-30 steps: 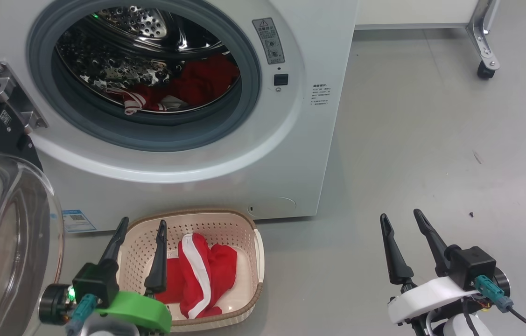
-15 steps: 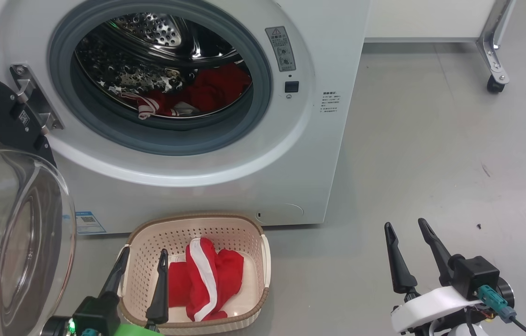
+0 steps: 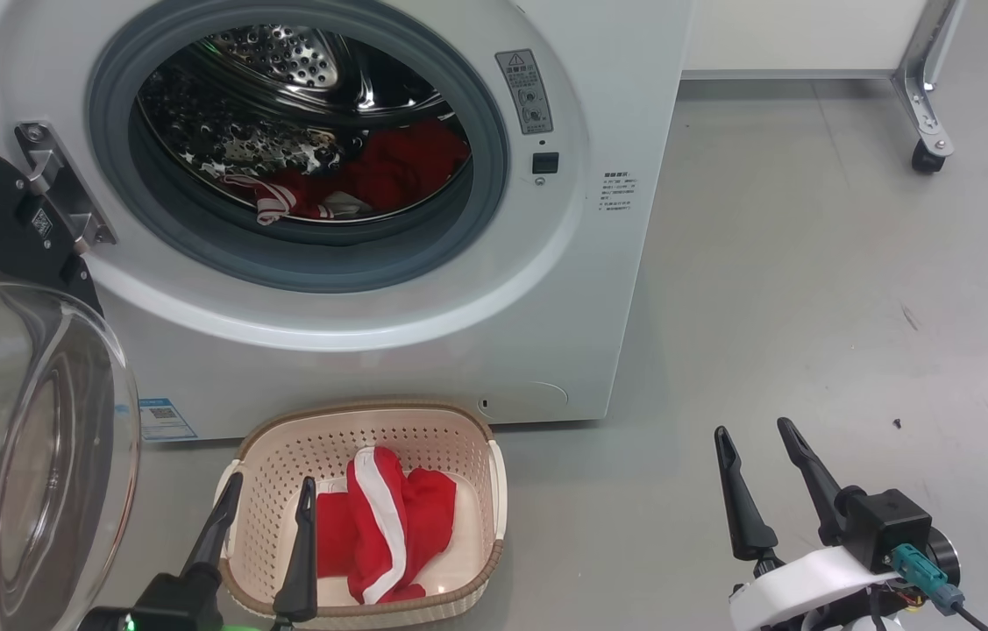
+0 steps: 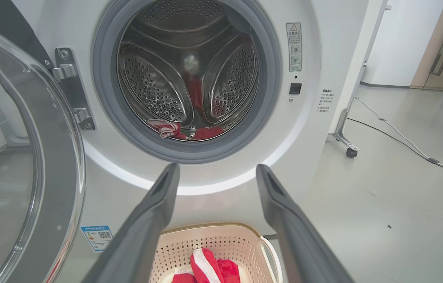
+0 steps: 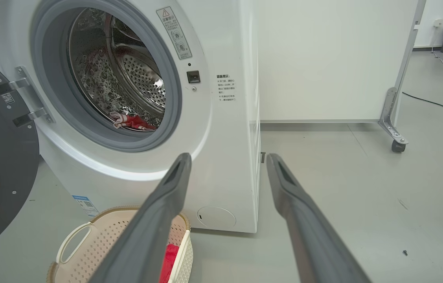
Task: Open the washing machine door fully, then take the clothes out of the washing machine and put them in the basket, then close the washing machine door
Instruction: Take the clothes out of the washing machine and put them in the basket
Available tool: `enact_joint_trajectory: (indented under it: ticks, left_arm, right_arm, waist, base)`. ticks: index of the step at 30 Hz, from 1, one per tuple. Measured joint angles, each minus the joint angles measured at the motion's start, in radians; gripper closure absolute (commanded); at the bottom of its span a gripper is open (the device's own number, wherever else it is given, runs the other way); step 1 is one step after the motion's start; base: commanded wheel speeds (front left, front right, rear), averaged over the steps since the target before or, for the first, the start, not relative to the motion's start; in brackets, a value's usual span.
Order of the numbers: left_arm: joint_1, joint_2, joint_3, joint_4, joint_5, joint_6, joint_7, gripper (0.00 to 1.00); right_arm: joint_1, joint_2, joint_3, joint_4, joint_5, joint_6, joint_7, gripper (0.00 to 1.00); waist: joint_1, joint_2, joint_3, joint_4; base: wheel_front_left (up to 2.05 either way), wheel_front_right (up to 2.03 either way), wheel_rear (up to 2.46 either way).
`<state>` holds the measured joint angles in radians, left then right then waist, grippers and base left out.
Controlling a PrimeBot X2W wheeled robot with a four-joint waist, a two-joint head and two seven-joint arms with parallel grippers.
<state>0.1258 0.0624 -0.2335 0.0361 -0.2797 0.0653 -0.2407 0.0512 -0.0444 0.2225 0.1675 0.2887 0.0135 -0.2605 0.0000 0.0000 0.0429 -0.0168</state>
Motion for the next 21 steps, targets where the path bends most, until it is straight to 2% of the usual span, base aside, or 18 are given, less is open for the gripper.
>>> enact_joint_trajectory:
  ticks: [21]
  left_arm:
    - [0.021,0.003,-0.010,-0.087,0.011,0.010,0.039,0.00]
  right_arm:
    - [-0.002,0.000,0.012,-0.048,-0.011,0.000,0.000,0.00]
  waist:
    - [0.0000,0.0000,0.068,-0.012]
  base:
    - [0.00,0.00,0.00]
